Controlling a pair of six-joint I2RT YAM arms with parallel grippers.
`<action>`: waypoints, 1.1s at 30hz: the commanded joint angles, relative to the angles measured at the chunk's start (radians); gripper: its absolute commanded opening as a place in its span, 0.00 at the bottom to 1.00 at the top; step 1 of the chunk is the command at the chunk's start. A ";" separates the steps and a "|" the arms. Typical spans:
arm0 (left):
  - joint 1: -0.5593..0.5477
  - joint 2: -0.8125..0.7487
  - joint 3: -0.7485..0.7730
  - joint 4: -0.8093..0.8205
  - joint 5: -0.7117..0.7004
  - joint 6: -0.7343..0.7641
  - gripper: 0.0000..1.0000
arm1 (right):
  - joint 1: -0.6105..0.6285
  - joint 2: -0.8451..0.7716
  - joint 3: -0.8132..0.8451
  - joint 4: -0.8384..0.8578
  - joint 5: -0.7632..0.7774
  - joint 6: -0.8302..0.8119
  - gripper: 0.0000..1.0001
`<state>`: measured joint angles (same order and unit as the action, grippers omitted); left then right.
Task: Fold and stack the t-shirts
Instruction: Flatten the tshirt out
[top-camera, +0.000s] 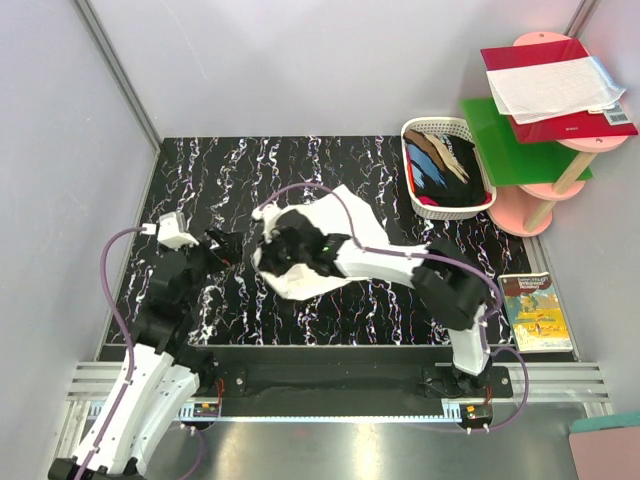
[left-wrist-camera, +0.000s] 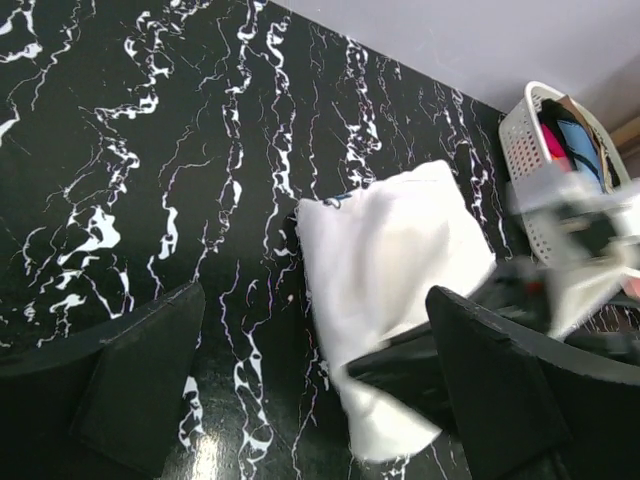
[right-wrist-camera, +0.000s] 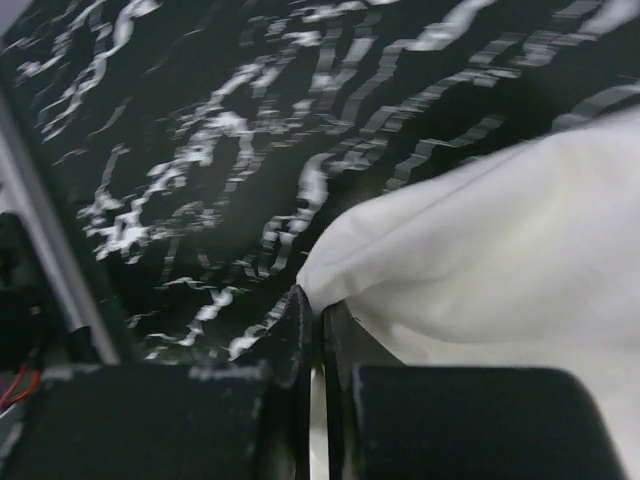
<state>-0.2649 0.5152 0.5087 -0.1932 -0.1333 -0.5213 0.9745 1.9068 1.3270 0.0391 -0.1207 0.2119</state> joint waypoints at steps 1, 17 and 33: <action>-0.004 -0.107 0.051 -0.015 -0.035 0.010 0.99 | 0.065 0.145 0.173 0.007 -0.324 -0.032 0.00; -0.004 0.063 -0.015 0.032 0.072 -0.014 0.99 | 0.073 -0.182 -0.153 0.139 0.350 -0.127 1.00; -0.100 0.701 0.186 0.083 0.293 0.012 0.99 | -0.022 -0.229 -0.242 0.058 0.582 -0.036 1.00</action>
<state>-0.3119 1.2232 0.6102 -0.1658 0.1089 -0.5350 0.9630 1.6794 1.0969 0.0978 0.4080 0.1371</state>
